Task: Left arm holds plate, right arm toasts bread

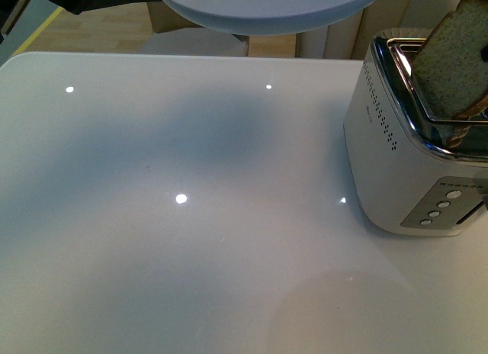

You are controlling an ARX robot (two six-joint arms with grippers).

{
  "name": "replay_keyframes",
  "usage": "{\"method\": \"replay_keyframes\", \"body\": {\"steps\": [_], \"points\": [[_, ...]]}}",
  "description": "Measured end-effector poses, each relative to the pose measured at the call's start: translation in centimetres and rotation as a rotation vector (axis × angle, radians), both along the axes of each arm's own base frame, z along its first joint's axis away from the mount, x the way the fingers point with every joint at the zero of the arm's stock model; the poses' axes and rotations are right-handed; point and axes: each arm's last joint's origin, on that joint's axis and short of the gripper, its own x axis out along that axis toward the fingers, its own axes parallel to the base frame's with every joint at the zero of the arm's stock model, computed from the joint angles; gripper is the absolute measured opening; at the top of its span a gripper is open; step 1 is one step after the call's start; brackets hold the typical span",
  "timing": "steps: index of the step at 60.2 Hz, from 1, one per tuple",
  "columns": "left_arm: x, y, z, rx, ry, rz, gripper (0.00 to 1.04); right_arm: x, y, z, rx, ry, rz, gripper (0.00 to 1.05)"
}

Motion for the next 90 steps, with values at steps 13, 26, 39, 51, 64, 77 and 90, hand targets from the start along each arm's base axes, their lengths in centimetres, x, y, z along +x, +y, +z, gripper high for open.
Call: {"method": "replay_keyframes", "body": {"steps": [13,26,39,51,64,77,90], "points": [[0.0,0.0,0.0,-0.001,0.001,0.0,0.03,-0.4,-0.4,-0.9,0.047,-0.034,-0.032,0.55],[0.0,0.0,0.0,-0.001,0.0,0.0,0.03,-2.6,-2.9,0.9,0.179,-0.181,-0.144,0.97],[0.0,0.0,0.0,0.0,-0.003,-0.001,0.03,-7.5,-5.1,3.8,0.308,-0.365,-0.23,0.96],[0.0,0.1,0.0,0.013,-0.01,0.006,0.03,-7.9,-5.0,2.6,0.235,-0.551,-0.24,0.83],[0.0,0.2,0.1,0.027,-0.02,0.0,0.03,-11.3,-4.2,1.1,0.197,-0.738,-0.214,0.48],[0.0,0.2,0.2,0.033,-0.025,0.001,0.03,-14.0,-3.2,-0.7,0.189,-0.728,-0.2,0.08],[0.0,0.2,0.2,0.037,-0.024,0.002,0.03,-15.9,-3.2,-1.7,0.184,-0.727,-0.202,0.02]]}}
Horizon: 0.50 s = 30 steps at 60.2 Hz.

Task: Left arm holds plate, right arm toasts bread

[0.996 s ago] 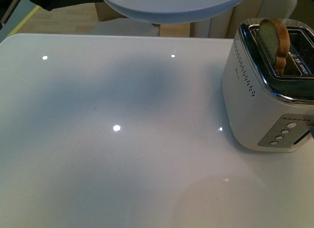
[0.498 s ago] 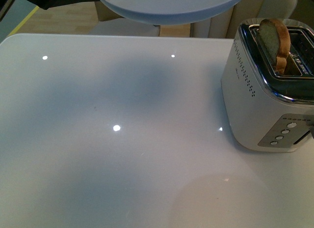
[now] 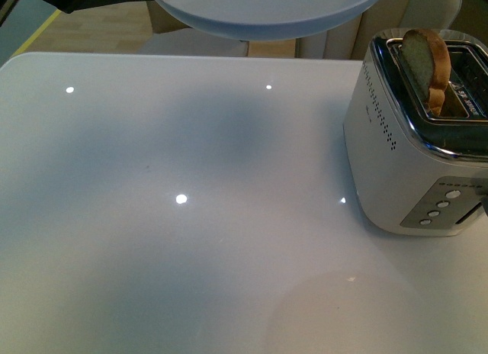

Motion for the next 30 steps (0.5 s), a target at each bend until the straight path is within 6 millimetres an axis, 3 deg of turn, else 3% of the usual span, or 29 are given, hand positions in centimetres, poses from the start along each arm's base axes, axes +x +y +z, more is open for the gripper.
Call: {"method": "replay_keyframes", "body": {"steps": [30], "points": [[-0.1,0.1,0.1,0.004,-0.006,0.001,0.03,-3.2,0.0,-1.6,-0.001,-0.012,0.001,0.02]]}}
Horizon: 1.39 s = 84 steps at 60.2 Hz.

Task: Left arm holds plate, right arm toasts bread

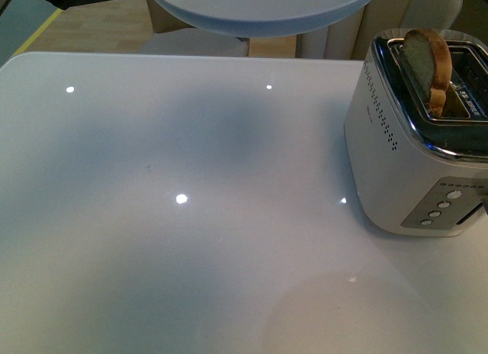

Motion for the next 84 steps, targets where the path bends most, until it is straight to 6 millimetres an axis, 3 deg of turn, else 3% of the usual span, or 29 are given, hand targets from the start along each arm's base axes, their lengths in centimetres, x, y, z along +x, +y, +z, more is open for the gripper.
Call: {"method": "replay_keyframes", "body": {"steps": [84], "points": [[-0.3,0.4,-0.1,-0.007,0.005,-0.003,0.03,-4.0,0.0,0.1,0.0,-0.012,0.0,0.02]]}}
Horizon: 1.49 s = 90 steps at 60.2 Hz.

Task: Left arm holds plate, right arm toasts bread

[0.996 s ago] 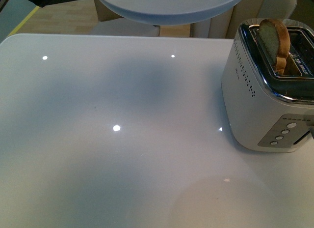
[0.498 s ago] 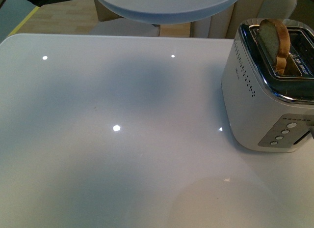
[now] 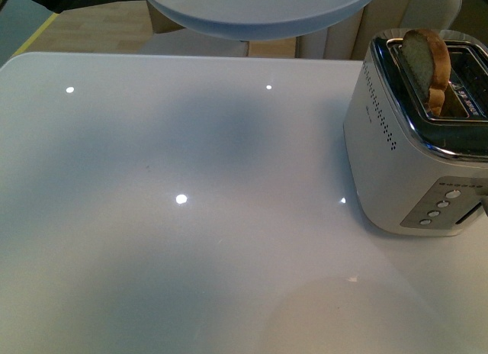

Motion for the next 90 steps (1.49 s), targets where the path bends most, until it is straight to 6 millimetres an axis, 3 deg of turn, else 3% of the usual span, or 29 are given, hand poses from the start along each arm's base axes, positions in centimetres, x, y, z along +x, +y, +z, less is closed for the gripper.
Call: {"method": "replay_keyframes", "body": {"steps": [20,30,43,54,65,82,90], "points": [[0.0,0.1,0.1,-0.001,-0.003,0.002,0.03,0.0,0.0,0.0,0.0,-0.001,0.0,0.56],[0.0,0.2,0.1,-0.001,-0.003,0.006,0.03,0.0,0.0,0.0,0.0,-0.001,0.0,0.96],[0.3,0.9,0.1,0.002,-0.008,0.004,0.03,0.0,0.0,0.0,0.0,-0.001,0.0,0.96],[0.9,3.5,0.0,0.024,-0.02,0.029,0.03,0.0,0.0,0.0,0.0,-0.001,0.0,0.96],[1.3,8.1,-1.9,0.061,-0.024,0.073,0.03,0.0,0.0,0.0,0.0,-0.001,0.0,0.96],[0.7,18.7,-8.3,0.106,0.05,0.152,0.03,0.0,0.0,0.0,0.0,-0.002,0.0,0.96],[0.2,21.2,-10.9,0.111,0.082,0.159,0.03,0.0,0.0,0.0,0.0,-0.002,0.0,0.96]]}}
